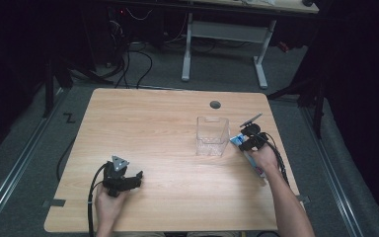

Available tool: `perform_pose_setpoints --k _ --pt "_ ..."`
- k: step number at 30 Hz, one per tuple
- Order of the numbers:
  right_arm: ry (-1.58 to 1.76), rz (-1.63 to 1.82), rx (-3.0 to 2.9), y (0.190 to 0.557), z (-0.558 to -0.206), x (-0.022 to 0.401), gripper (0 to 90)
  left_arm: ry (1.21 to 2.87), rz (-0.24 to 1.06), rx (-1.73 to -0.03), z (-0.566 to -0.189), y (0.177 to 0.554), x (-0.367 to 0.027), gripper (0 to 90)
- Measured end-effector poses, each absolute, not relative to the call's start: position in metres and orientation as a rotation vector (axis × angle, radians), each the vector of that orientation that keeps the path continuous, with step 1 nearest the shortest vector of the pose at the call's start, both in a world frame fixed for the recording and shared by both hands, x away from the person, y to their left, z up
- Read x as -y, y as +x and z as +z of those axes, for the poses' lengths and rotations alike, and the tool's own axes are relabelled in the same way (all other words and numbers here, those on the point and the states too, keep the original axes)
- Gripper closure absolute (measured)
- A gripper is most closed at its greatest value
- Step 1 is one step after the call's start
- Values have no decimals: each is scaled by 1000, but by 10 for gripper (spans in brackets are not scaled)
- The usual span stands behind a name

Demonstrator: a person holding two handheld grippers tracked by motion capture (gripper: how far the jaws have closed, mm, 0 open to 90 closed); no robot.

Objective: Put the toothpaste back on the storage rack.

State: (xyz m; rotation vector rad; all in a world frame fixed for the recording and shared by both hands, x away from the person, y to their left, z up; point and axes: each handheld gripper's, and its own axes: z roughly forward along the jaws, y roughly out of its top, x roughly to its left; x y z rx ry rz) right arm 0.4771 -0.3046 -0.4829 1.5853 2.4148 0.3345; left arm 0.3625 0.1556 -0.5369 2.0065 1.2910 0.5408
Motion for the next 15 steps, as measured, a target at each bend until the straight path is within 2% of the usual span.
perform_pose_setpoints --k 5,8,15 --pt "1576 346 -2411 477 -483 306 703 2007 541 -1291 -537 362 -156 184" --pt "1566 368 -2393 474 -478 310 759 2005 541 -1291 -537 363 -156 184" --pt "1578 429 -2386 471 -475 318 774 2005 541 -1291 -537 363 -156 184"
